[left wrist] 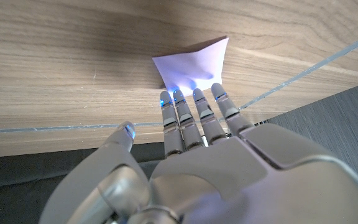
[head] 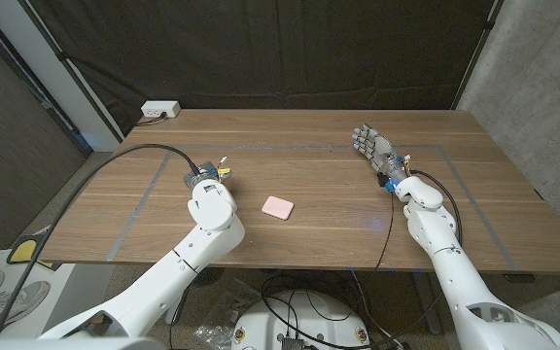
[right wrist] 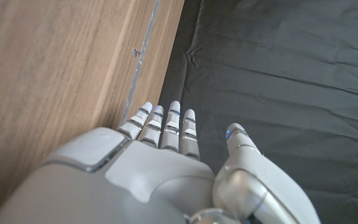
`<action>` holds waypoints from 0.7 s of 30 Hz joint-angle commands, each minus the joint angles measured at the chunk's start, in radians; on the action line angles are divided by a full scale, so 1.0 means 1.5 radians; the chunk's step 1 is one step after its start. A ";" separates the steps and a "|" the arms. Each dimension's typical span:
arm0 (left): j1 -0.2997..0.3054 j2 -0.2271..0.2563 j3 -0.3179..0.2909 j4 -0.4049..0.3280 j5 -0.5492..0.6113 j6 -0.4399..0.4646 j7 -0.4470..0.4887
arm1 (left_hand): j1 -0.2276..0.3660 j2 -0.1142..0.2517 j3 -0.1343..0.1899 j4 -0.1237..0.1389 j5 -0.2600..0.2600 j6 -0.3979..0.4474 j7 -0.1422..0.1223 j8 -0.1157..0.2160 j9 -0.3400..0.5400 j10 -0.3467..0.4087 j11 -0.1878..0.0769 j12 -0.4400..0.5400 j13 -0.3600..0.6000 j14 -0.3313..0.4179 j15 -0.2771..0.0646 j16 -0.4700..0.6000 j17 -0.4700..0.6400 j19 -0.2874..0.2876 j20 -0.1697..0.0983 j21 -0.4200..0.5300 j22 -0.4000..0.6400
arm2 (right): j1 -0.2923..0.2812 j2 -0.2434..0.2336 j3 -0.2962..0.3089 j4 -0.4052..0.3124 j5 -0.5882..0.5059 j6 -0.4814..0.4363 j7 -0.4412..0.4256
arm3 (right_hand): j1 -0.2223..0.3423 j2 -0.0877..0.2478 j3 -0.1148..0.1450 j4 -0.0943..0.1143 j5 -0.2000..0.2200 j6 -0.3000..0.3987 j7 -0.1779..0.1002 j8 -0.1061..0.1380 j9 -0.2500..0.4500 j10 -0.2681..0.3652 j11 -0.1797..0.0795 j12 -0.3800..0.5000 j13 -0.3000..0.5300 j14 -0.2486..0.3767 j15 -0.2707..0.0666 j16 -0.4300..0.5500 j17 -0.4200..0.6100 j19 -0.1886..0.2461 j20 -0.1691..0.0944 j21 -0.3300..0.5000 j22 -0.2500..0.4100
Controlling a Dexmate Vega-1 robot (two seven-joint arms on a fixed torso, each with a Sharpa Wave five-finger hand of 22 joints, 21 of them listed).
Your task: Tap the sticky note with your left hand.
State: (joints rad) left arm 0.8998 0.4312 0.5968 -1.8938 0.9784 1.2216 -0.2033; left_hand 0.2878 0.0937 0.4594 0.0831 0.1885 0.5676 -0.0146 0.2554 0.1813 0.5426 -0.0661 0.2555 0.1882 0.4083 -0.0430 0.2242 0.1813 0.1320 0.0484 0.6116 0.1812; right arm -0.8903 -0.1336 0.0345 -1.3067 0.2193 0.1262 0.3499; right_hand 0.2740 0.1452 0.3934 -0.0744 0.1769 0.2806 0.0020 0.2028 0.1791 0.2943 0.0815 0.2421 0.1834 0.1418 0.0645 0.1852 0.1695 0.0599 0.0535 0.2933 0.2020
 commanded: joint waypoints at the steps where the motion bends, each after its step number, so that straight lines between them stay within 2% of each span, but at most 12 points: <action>1: -0.024 0.004 0.019 0.031 -0.003 0.014 -0.007 | 0.001 -0.008 0.001 0.004 0.002 0.029 0.003 0.006 0.002 0.023 0.002 0.002 0.001 0.024 -0.050 0.003 -0.001 0.024 0.000 0.009 0.002 | 0.004 0.003 0.002 0.011 -0.003 0.008 -0.004 | 0.006 -0.002 0.004 0.001 0.001 0.005 -0.001 -0.002 0.004 0.007 0.001 -0.001 0.002 0.004 -0.002 -0.001 0.004 0.004 -0.001 -0.001 0.004; 12: -0.060 0.014 0.051 0.063 0.001 0.053 -0.039 | -0.002 -0.015 -0.003 0.006 0.003 0.038 0.006 0.002 0.001 0.036 0.001 -0.002 0.001 0.038 -0.050 -0.001 -0.002 0.034 -0.008 0.009 0.001 | 0.004 0.009 0.003 0.011 -0.003 0.011 -0.015 | 0.005 -0.003 0.004 0.002 0.000 0.005 0.000 -0.003 0.004 0.011 0.003 0.000 0.002 0.006 -0.002 0.000 0.004 0.005 -0.001 -0.001 0.004; 17: -0.066 0.011 0.050 0.074 -0.011 0.061 -0.033 | -0.004 -0.018 -0.005 0.007 0.003 0.031 0.009 -0.006 0.001 0.030 0.004 -0.008 0.001 0.035 -0.042 -0.006 -0.002 0.043 0.003 0.010 0.001 | 0.006 0.010 0.002 0.014 -0.005 0.012 -0.017 | 0.004 -0.003 0.004 0.002 0.000 0.005 0.000 -0.003 0.004 0.012 0.002 0.000 0.002 0.007 -0.002 0.000 0.004 0.006 -0.002 -0.001 0.004; 21: -0.076 0.018 0.060 0.080 -0.018 0.068 -0.042 | -0.005 -0.019 -0.006 0.008 0.004 0.031 0.012 -0.007 0.001 0.031 0.008 -0.010 0.001 0.037 -0.039 -0.007 -0.002 0.047 0.004 0.011 0.001 | 0.008 0.009 0.000 0.018 -0.007 0.020 -0.016 | 0.003 -0.004 0.003 0.003 0.000 0.005 0.000 -0.004 0.004 0.012 0.003 0.000 0.002 0.008 -0.001 0.000 0.004 0.007 -0.002 0.000 0.004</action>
State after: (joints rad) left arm 0.8228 0.4465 0.6581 -1.8105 0.9745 1.2877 -0.2428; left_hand 0.2813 0.0739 0.4524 0.0900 0.1885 0.6137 -0.0041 0.2507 0.1817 0.5878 -0.0588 0.2469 0.1898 0.4591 -0.0481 0.2143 0.1766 0.1948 0.0555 0.6192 0.1813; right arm -0.8829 -0.1234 0.0378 -1.2870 0.2135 0.1454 0.3330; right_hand 0.2740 0.1452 0.3933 -0.0744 0.1769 0.2804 0.0019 0.1992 0.1841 0.3031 0.0833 0.2421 0.1835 0.1417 0.0645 0.1852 0.1732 0.0599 0.0535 0.2933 0.2020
